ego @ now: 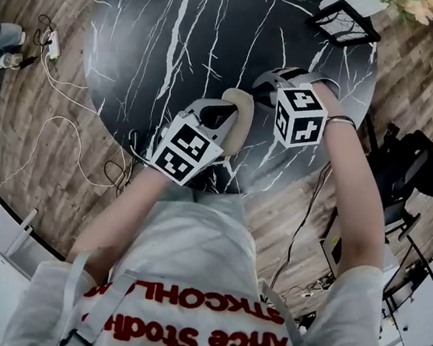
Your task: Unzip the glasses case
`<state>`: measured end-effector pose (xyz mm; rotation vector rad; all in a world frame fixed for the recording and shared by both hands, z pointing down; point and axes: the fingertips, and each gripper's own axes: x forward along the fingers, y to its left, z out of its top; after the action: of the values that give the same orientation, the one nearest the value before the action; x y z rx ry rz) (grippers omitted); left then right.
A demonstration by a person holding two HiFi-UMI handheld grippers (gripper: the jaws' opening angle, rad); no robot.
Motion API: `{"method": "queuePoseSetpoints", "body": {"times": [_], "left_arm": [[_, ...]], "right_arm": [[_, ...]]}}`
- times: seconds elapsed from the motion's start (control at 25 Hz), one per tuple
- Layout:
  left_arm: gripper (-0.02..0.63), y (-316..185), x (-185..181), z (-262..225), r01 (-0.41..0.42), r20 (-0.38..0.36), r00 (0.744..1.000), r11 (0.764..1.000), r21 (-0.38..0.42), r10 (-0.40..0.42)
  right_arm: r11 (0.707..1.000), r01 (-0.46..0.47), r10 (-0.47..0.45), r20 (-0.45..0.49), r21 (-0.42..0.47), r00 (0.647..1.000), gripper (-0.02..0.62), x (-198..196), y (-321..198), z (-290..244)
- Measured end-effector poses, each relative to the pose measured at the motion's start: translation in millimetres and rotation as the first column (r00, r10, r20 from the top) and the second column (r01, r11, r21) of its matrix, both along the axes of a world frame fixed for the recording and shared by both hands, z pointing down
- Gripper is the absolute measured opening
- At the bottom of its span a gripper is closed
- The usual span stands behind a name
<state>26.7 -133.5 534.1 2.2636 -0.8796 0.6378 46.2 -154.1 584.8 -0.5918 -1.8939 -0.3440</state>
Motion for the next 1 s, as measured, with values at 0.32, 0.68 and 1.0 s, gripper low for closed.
{"method": "queuePoseSetpoints", "body": {"times": [0.32,0.68,1.0], "left_arm": [[0.0,-0.5,-0.7,0.6,0.012,0.0,1.0,1.0,0.014,-0.012],[0.0,-1.0,-2.5,2.2,0.044,-0.004,0.999,0.999,0.027,-0.044],[0.0,-0.7,-4.2,3.9,0.074,-0.032,0.997,0.997,0.005,-0.074]], "right_arm": [[0.972,0.223,-0.218,-0.073,0.074,0.973,0.055,0.7,7.3,-0.1],[0.968,0.226,-0.22,-0.068,0.111,0.973,0.04,7.4,16.0,-2.9],[0.998,-0.005,0.003,0.035,0.068,0.999,0.026,15.8,48.6,-6.4]]}}
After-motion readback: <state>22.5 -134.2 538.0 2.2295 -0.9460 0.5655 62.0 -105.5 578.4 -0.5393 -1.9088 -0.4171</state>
